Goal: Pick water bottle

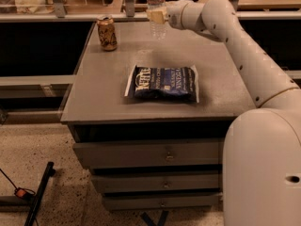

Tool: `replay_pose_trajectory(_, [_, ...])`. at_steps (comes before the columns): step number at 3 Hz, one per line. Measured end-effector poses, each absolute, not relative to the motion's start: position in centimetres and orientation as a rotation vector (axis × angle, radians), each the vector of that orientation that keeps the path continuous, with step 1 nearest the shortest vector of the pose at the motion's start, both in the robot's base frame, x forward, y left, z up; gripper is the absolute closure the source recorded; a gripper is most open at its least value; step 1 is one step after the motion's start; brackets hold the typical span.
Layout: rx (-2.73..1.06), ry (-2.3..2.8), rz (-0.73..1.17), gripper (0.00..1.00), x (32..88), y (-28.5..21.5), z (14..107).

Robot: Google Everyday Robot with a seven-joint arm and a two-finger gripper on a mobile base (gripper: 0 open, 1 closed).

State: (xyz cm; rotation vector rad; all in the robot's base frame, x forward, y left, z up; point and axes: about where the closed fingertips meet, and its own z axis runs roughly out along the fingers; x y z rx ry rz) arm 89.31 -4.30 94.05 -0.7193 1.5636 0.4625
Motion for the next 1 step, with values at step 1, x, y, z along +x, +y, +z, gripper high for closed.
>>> replay_pose_trajectory(1, [-0.689,1.533,0.537,1.0,88.82,-4.4,96.89])
